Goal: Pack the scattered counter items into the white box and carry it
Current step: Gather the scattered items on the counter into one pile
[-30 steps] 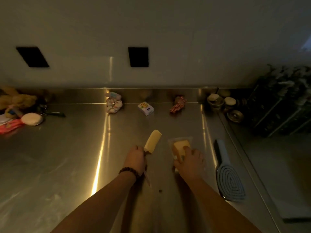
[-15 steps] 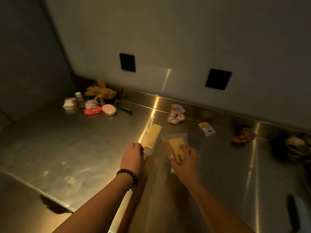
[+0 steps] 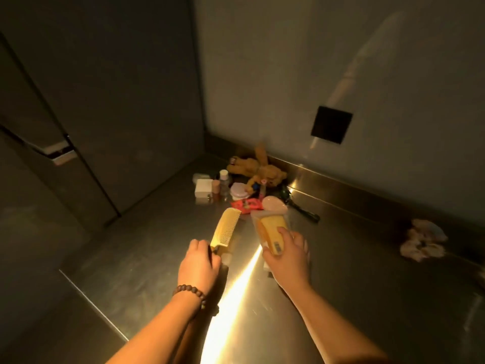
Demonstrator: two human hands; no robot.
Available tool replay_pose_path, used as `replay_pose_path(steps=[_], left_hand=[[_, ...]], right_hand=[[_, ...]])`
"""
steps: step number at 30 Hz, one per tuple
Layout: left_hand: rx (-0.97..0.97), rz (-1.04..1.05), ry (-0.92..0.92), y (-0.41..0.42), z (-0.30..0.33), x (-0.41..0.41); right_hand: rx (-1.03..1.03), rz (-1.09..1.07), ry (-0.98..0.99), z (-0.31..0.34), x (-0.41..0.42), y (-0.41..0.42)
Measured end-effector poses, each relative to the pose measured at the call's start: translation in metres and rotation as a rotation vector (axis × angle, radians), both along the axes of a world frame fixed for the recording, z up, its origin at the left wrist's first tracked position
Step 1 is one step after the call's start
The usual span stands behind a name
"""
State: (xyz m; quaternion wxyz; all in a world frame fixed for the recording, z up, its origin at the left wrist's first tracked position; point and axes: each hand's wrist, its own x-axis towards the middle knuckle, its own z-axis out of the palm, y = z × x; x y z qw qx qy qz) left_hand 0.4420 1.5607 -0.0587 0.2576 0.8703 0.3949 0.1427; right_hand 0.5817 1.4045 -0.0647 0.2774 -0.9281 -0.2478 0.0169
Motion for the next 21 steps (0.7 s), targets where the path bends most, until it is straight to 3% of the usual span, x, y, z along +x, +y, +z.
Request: replay_pose_path(steps=[6, 11, 16, 21], left_hand=[[-0.010, 0.097, -0.022, 0.077, 0.002, -0.004], [0.007, 0.118, -0.053, 0.120, 0.006, 0.011], [0.042, 0.125, -0.116, 0.156, 0.010, 0.030], [0.045, 0.092, -0.122, 0.178, 0.012, 0.053]], right_hand=[[0.052, 0.072, -0.130, 0.051, 0.058, 0.104], [-0.160, 0.232, -0.302, 0.088, 0.130, 0.185], [-0.333, 0.396, -0.278, 0.075, 0.164, 0.227], [-0.370, 0.439, -0.191, 0.059, 0.170, 0.230]])
